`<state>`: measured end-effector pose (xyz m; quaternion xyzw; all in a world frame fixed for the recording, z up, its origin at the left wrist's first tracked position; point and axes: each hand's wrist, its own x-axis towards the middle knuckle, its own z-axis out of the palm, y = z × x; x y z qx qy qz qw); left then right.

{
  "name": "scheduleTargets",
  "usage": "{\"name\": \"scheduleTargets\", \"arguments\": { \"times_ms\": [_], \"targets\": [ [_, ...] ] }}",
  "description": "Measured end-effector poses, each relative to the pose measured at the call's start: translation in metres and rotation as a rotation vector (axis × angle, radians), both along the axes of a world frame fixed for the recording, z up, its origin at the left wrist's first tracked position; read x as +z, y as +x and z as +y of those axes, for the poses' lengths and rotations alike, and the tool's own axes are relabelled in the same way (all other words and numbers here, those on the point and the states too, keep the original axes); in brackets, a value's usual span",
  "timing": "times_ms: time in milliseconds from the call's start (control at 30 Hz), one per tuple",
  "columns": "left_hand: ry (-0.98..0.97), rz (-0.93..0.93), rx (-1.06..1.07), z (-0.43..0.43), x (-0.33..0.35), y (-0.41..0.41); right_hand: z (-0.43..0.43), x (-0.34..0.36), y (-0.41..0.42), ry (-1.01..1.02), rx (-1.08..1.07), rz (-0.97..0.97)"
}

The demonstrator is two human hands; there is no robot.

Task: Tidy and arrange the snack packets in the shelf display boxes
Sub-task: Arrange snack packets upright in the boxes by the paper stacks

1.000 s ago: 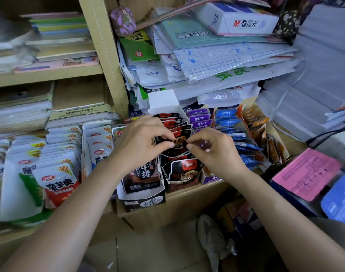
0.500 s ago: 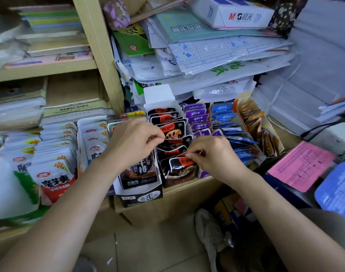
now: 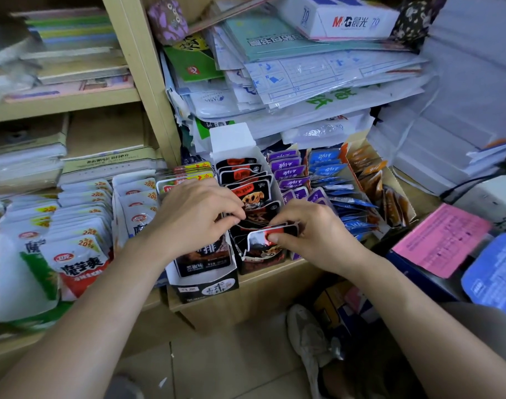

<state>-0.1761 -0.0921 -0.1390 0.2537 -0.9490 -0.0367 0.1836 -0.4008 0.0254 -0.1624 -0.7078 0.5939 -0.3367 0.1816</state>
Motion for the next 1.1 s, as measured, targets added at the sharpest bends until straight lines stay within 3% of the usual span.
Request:
{"name": "scheduleTargets", "arguments": {
  "times_ms": [467,800,933,1100],
  "targets": [
    [-0.079,-0.175,0.122,-0.003,-0.003,-0.024,0.015,-0.009,0.003,-0.164,0.032,0.186],
    [0.214,0.237,0.251,0.002,-0.002,-0.020,0.013,-0.022,0.007,-0.216,-0.160,0.116],
    [0.259,0.258,0.301,0.005,-0.002,-0.021,0.008,-0.026,0.015,-0.246,-0.271,0.095],
    [0.178,0.202,0.392,0.012,-0.002,-0.023,0.007,-0.026,0.020,-0.242,-0.220,0.105]
  ]
}}
